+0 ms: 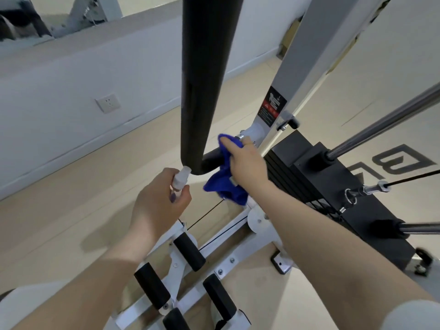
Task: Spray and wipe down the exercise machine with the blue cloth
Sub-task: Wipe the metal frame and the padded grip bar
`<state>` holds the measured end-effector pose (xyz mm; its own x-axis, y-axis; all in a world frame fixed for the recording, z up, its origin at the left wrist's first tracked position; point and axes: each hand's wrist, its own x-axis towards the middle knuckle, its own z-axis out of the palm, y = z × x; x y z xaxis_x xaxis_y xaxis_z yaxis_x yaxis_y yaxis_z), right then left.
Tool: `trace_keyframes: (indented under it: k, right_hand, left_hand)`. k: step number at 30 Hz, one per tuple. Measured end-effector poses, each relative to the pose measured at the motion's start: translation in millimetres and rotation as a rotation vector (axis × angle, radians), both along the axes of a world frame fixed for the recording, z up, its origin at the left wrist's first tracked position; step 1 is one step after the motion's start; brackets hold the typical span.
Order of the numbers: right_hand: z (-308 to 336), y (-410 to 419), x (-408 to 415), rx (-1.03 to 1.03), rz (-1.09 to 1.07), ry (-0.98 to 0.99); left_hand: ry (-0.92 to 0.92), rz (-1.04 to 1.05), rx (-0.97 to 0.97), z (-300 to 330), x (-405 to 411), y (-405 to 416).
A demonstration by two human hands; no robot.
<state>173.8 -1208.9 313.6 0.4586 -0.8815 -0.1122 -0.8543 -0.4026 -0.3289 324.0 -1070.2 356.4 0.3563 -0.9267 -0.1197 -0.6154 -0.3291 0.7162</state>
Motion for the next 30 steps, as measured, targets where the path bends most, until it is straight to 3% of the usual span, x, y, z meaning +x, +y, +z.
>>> trace_keyframes:
  k: [2, 4, 7, 10, 13, 15, 19, 21, 25, 26, 30]
  right_hand:
    - [0, -12, 0, -0.011, -0.149, 0.029]
    - [4, -1, 18, 0.073, -0.246, -0.045]
    - [5, 28, 29, 0.087, 0.004, -0.073]
    - [10, 2, 7, -0.075, 0.121, 0.129]
    - [18, -38, -11, -0.162, -0.169, 0.307]
    - [17, -35, -3, -0.052, -0.240, 0.216]
    - [11, 23, 26, 0.248, -0.048, -0.141]
    - [14, 24, 24, 0.252, 0.021, -0.113]
    - [19, -7, 19, 0.101, -0.285, 0.023]
    - [18, -5, 25, 0.179, -0.366, -0.050]
    - [26, 26, 46, 0.805, -0.545, -0.620]
  left_hand:
    - [-0.025, -0.004, -0.088, 1, 2, -4]
    - [0.102, 0.082, -0.184, 2, 3, -11]
    - [0.424, 0.191, -0.202, 8, -3, -22]
    - [0.461, 0.163, -0.169, 10, -3, -27]
    - [0.483, 0.161, -0.154, 7, -3, -29]
    - [0.501, 0.159, -0.161, 4, -3, -30]
    - [0.475, 0.127, -0.142, 8, 5, -32]
    - [0.458, 0.091, -0.122, 12, 8, -31]
    - [0.471, 0.083, -0.106, 13, 11, -33]
    - [0.468, 0.082, -0.110, 11, 10, -34]
    - [0.543, 0.179, -0.117, 5, 6, -31]
